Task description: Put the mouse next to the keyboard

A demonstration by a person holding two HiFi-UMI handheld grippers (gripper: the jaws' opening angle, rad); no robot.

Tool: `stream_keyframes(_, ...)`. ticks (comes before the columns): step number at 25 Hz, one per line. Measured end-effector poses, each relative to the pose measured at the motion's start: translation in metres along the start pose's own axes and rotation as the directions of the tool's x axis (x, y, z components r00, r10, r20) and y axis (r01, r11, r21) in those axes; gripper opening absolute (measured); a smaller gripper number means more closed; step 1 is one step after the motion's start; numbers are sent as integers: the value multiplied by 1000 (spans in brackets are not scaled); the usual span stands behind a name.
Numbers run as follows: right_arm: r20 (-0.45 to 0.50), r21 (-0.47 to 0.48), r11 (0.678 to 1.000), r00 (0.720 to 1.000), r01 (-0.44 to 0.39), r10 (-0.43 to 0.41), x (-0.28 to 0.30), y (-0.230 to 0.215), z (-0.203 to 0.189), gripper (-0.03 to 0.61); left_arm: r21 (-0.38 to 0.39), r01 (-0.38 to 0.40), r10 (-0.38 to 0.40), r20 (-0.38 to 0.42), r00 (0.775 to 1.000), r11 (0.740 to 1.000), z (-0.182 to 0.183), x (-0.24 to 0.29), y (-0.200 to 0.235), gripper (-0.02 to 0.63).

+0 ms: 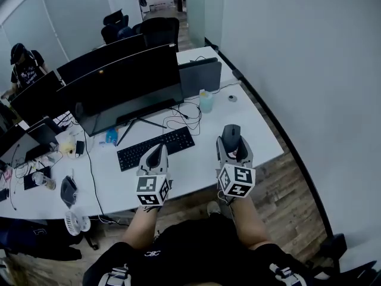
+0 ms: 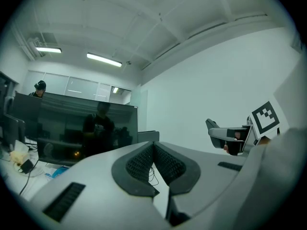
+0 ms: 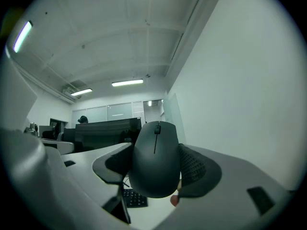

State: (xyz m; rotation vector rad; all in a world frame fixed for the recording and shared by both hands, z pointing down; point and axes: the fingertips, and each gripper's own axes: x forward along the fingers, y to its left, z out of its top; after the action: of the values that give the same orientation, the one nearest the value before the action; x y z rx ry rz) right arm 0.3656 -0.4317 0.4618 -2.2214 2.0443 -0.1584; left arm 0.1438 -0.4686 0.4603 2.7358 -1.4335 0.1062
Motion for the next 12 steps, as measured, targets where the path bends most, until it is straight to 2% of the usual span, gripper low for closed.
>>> stream_keyframes(6, -32, -2, 994, 993, -113, 113, 67, -26, 10, 313, -8, -89, 89, -17, 996, 996, 11, 54, -8, 12)
stream_keyframes(12, -85, 8, 977, 973, -214, 214, 121, -33, 5, 313, -17, -188, 187, -25, 982, 982, 17, 80, -4, 12)
